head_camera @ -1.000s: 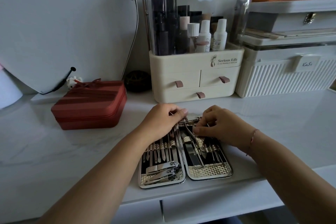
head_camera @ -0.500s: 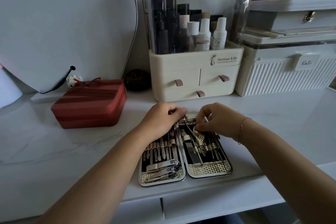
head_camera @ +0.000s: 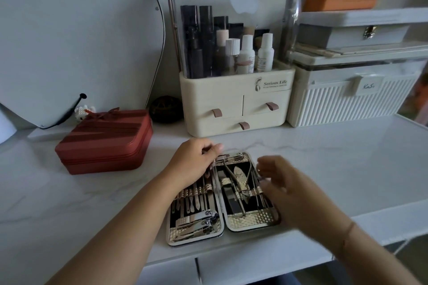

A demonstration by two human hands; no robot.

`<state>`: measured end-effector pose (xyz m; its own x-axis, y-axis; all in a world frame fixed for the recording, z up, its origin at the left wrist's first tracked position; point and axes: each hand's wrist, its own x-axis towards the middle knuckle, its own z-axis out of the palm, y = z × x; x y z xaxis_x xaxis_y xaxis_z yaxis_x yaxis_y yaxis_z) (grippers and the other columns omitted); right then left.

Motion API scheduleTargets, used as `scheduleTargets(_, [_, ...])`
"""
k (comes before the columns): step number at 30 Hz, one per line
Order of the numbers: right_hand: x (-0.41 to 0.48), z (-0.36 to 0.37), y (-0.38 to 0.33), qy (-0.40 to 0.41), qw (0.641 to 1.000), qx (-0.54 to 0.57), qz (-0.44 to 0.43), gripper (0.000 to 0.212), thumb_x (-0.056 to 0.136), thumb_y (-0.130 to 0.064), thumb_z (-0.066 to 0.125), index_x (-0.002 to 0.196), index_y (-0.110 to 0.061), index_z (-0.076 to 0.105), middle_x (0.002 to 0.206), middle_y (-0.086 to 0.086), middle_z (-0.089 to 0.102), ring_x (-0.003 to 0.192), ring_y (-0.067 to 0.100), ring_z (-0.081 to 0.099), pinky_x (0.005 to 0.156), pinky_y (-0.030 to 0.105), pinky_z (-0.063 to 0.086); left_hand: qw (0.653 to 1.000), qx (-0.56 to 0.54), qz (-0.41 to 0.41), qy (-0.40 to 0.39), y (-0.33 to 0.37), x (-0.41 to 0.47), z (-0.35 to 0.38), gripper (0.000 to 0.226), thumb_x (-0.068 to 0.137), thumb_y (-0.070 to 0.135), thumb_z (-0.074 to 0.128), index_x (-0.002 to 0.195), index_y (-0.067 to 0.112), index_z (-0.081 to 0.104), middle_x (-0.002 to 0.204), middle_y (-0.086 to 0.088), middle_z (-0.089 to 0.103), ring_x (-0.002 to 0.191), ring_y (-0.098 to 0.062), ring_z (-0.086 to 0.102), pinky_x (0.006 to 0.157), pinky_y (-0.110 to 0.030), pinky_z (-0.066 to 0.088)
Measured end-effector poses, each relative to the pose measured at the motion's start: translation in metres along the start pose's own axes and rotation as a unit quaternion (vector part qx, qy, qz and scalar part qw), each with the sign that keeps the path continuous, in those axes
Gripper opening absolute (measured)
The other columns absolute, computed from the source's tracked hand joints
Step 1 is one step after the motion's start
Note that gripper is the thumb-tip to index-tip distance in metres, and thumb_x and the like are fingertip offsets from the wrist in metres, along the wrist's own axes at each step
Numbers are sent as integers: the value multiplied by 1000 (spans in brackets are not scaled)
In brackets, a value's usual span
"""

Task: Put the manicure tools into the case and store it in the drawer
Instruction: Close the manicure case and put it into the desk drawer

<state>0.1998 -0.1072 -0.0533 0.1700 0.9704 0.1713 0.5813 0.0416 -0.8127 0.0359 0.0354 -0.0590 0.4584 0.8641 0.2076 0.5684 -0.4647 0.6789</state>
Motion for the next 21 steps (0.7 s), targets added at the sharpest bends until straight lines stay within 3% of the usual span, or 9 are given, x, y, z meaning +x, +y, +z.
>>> scheduleTargets(3, [-17, 15, -8, -7, 1000, -2, -20, 43, 91, -19, 53, 128, -34, 36, 122, -20, 48, 108, -4, 50, 93, 15, 39, 1000, 26, -9, 13, -5, -2, -6, 29, 91, 41, 52, 86, 18, 69, 81, -1, 71, 79, -14, 64, 76, -31, 48])
scheduleTargets(9, [-2, 5, -14, -22, 992, 112, 62, 47, 92, -13, 52, 135, -24, 37, 131, -6, 47, 111, 3, 52, 86, 16, 42, 990, 39, -99, 93, -12, -17, -31, 26, 91, 36, 54, 99, 16, 68, 97, 1, 66, 91, -15, 60, 74, -25, 40])
scheduleTargets(11, [-1, -4, -12, -40, 984, 148, 94, 44, 92, -14, 53, 133, -24, 41, 129, -6, 49, 107, 4, 55, 81, 18, 46, 982, -48, -139, 118, -17, -34, -40, 20, 91, 31, 56, 99, 14, 65, 103, -1, 65, 92, -12, 59, 75, -23, 40])
scheduleTargets(14, [-1, -9, -9, -40, 951, 274, 139, 43, 90, -8, 54, 131, -14, 46, 129, 6, 53, 113, 19, 56, 98, 36, 46, 945, -220, -190, 149, -20, -64, -49, 15, 89, 18, 59, 104, 15, 62, 114, -4, 63, 102, -12, 57, 88, -22, 38])
scheduleTargets(15, [-2, -8, -10, -39, 942, 300, 146, 42, 90, -7, 54, 131, -12, 46, 128, 8, 54, 113, 20, 56, 98, 36, 45, 932, -261, -202, 150, -18, -73, -51, 13, 89, 16, 58, 102, 17, 61, 117, -5, 62, 107, -14, 56, 93, -24, 37])
scheduleTargets(18, [-1, 7, -15, -24, 975, 189, 118, 42, 90, -13, 55, 131, -17, 47, 128, 0, 55, 112, 12, 56, 80, 21, 45, 883, -389, -223, 138, -3, -92, -54, 16, 89, 5, 54, 103, 12, 57, 110, -6, 61, 107, -14, 54, 101, -28, 35])
scheduleTargets(21, [1, 21, -17, -2, 995, 80, 66, 51, 88, -13, 59, 135, -14, 41, 132, 2, 52, 115, 9, 50, 87, 19, 42, 843, -468, -246, 100, 12, -101, -53, 9, 89, 2, 49, 90, 8, 56, 94, -4, 61, 97, -14, 54, 97, -29, 37])
